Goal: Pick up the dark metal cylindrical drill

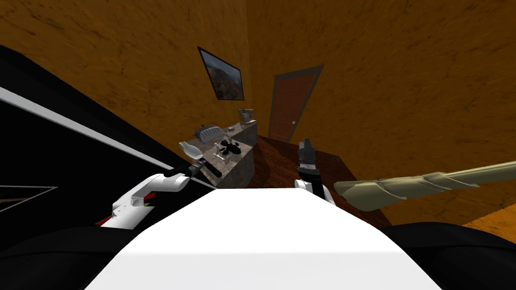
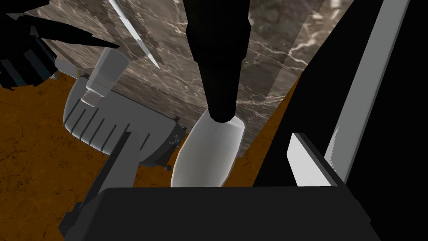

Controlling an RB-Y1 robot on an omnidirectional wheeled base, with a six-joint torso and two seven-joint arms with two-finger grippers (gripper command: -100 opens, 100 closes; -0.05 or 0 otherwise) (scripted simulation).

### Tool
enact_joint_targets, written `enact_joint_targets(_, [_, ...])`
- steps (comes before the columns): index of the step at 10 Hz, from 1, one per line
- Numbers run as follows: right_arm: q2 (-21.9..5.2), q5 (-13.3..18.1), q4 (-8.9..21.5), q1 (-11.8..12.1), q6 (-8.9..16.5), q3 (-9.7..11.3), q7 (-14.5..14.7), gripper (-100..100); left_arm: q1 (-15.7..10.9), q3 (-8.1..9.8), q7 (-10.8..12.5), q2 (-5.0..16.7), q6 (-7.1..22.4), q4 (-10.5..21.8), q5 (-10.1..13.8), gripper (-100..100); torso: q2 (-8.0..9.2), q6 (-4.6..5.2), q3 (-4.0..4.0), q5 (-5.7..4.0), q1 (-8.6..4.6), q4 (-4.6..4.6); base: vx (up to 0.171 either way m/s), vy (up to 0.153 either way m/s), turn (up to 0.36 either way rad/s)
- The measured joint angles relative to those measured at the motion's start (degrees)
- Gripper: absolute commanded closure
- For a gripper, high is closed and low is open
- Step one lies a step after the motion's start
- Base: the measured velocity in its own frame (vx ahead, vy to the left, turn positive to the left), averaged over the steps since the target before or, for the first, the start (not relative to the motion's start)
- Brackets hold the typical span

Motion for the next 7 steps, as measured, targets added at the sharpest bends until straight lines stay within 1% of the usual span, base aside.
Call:
enact_joint_targets(3, [0.00,0.00,0.00,0.00,0.00,0.00,0.00,0,-1.64,-0.79,-1.15,2.10,4.65,1.60,2.98,-100,-0.01,0.02,0.00,0.00,0.01,0.00,0.016,0.012,-0.067])
enact_joint_targets(4, [0.00,0.00,0.00,0.00,0.00,0.00,0.00,0,-2.13,-1.08,-1.45,2.50,6.01,2.10,3.58,-100,0.01,-0.01,0.01,0.01,0.01,0.00,0.015,0.012,-0.069])
enact_joint_targets(5, [0.00,0.00,0.00,0.00,0.00,0.00,0.00,0,-2.74,-1.40,-1.91,3.30,7.53,2.72,4.84,-100,0.01,0.01,0.00,0.00,0.01,0.00,0.013,0.012,-0.042])
enact_joint_targets(6, [0.00,0.00,0.00,0.00,0.00,0.00,0.00,0,-2.87,-1.50,-2.20,3.66,8.76,2.85,5.49,-100,0.02,-0.01,0.01,0.00,0.00,0.00,0.017,0.011,-0.079])
enact_joint_targets(7, [0.00,0.00,0.00,0.00,0.00,0.00,0.00,0,-3.67,-1.99,-2.63,4.35,10.21,3.57,6.63,-100,0.00,0.01,0.00,0.00,0.00,0.00,0.014,0.014,-0.047])
